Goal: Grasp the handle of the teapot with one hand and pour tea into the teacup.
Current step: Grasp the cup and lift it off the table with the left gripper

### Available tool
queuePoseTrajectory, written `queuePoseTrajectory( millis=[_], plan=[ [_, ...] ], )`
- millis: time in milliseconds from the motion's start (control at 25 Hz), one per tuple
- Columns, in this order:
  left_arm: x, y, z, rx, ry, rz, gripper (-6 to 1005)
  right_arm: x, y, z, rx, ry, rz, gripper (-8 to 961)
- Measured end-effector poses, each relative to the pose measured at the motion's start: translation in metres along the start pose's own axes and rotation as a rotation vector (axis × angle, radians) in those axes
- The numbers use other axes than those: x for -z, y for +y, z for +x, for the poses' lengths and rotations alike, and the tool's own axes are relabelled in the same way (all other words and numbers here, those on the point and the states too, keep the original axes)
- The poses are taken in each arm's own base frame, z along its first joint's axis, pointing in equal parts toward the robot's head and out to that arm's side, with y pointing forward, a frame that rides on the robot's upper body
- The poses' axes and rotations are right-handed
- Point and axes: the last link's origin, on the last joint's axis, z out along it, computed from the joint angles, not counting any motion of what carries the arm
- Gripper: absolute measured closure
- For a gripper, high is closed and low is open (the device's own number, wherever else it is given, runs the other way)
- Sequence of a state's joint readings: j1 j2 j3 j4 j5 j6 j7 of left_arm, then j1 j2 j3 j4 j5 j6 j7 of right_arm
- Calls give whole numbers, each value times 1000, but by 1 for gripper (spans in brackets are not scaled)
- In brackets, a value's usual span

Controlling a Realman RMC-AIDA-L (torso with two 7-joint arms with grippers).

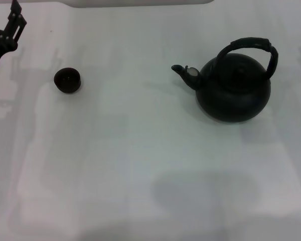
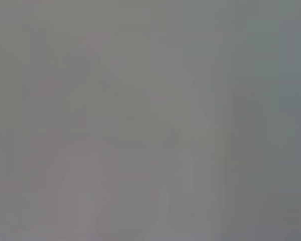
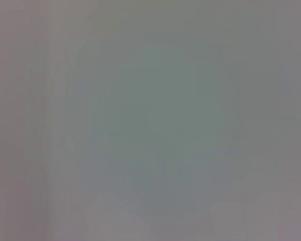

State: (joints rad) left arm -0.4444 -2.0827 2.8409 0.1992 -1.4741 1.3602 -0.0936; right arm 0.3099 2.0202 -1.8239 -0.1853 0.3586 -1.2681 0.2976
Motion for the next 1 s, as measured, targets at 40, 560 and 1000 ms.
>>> queuePoseTrajectory(
  millis=[40, 560, 1000],
  plan=[
    [0, 0, 0, 0, 1, 0, 112, 0, 0, 0, 0, 0, 0, 79],
    [-6, 0, 1, 9, -3, -3, 111, 0, -1, 3, 0, 20, 7, 79],
    [-49, -22, 6, 170, -95, -63, 112, 0, -2, 5, 0, 35, 14, 79]
  ],
)
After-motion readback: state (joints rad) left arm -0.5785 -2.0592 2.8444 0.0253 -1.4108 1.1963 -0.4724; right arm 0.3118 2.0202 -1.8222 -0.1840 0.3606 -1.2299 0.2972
